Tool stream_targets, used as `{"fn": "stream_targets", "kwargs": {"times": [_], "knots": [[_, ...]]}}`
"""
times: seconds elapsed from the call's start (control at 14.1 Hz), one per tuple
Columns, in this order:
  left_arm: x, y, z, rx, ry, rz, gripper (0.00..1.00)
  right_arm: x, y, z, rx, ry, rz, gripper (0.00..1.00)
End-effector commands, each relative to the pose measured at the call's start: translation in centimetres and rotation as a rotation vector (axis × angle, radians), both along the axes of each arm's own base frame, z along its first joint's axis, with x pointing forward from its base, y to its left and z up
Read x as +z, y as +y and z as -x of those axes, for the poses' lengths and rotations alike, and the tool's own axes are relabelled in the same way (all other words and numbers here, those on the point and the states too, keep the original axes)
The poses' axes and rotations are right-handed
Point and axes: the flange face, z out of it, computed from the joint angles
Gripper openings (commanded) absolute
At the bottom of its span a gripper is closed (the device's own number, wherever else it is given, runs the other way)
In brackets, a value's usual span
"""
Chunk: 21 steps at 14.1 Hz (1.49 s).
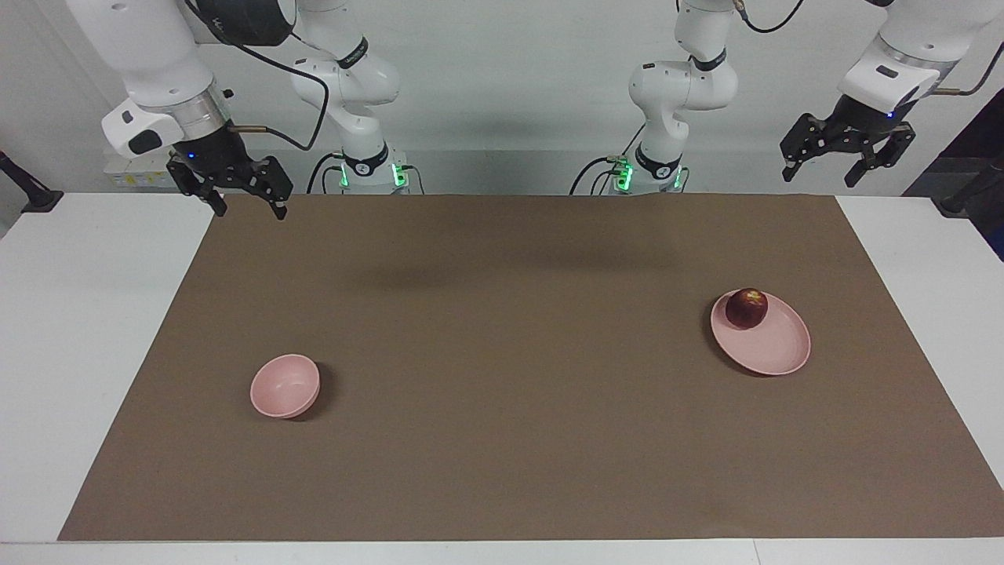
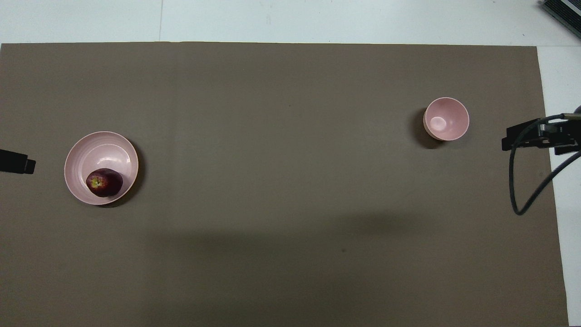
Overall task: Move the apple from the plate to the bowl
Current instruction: 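Reach the left gripper into the pink bowl toward the red apple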
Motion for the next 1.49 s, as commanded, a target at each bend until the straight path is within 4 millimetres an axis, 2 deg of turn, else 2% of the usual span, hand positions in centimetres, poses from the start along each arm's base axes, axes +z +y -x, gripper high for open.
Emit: {"fn": "stream_targets", "kwargs": {"times": [0.0,0.36,0.64,0.78,1.0,1.42], "knots": [[-1.4,0.2,0.6,0.002,-0.024,0.016,1.0,0.0,0.0,0.4,0.019,-0.01,-0.005,1.0],[-5.8,0.1,0.0,0.0,-0.033,0.018,1.0,0.0,0.0,0.4,0.021,-0.01,-0.003,1.0],[-10.8,0.1,-0.6,0.002,-0.051,0.019,1.0,0.0,0.0,0.4,0.021,-0.01,-0.005,1.0],[-12.8,1.1,-0.7,0.022,-0.065,0.02,1.0,0.0,-0.1,0.4,0.018,-0.01,-0.005,1.0],[-16.6,1.4,-0.6,0.03,-0.082,0.019,1.0,0.0,-0.1,0.4,0.018,-0.01,-0.005,1.0],[-24.3,3.4,0.5,0.01,-0.1,0.01,1.0,0.0,-0.1,0.4,0.018,-0.01,-0.005,1.0]]}}
